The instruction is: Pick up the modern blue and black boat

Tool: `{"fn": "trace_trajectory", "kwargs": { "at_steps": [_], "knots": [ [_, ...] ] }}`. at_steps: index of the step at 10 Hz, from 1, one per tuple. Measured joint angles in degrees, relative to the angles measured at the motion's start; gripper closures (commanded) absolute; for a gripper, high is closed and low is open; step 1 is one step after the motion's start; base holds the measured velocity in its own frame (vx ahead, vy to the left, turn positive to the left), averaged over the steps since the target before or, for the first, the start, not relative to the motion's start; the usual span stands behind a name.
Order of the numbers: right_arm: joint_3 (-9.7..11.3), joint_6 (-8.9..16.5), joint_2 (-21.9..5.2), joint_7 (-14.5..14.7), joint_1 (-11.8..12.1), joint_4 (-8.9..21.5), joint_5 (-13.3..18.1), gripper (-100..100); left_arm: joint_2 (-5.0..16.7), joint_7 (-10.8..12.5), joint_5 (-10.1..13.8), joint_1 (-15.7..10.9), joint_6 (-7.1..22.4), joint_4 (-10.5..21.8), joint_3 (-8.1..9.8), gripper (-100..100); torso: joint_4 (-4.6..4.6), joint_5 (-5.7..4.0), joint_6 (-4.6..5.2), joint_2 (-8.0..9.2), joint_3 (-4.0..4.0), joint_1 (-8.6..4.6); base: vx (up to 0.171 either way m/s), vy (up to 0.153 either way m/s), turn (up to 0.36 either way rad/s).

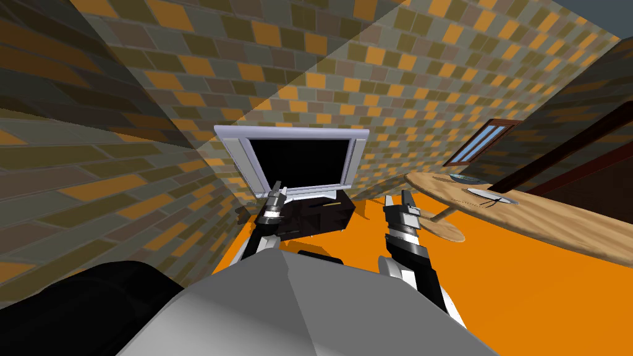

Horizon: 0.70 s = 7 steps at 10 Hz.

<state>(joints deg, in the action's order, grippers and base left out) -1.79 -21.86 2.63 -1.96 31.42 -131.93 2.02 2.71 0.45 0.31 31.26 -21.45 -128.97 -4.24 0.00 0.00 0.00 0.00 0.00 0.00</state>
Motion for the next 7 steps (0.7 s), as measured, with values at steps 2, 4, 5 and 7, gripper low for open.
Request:
{"fn": "trace_trajectory", "kwargs": {
  "at_steps": [2, 4, 5, 7],
  "knots": [
    [0.00, 0.00, 0.00, 0.00, 0.00, 0.00, 0.00, 0, 1.61, 0.40, 0.43, -0.91, 1.71, 1.53, -0.18, -100, -0.02, -0.02, 0.00, -0.11, -0.06, -0.08, 0.027, -0.024, -0.010],
    [0.00, 0.00, 0.00, 0.00, 0.00, 0.00, 0.00, 0, 2.91, 1.14, 1.18, -2.34, 4.13, 2.82, 0.32, -100, -0.03, -0.02, 0.00, -0.14, -0.08, -0.08, 0.035, -0.032, -0.020],
    [0.00, 0.00, 0.00, 0.00, 0.00, 0.00, 0.00, 0, 3.39, 1.51, 1.51, -2.77, 5.34, 3.76, 0.25, -100, -0.04, -0.03, 0.00, -0.15, -0.09, -0.13, 0.047, -0.042, -0.024],
    [0.00, 0.00, 0.00, 0.00, 0.00, 0.00, 0.00, 0, 4.03, 2.18, 2.13, -3.84, 7.51, 5.38, 0.28, -100, -0.04, -0.03, 0.00, -0.15, -0.09, -0.11, 0.026, -0.026, -0.012]
  ]
}}
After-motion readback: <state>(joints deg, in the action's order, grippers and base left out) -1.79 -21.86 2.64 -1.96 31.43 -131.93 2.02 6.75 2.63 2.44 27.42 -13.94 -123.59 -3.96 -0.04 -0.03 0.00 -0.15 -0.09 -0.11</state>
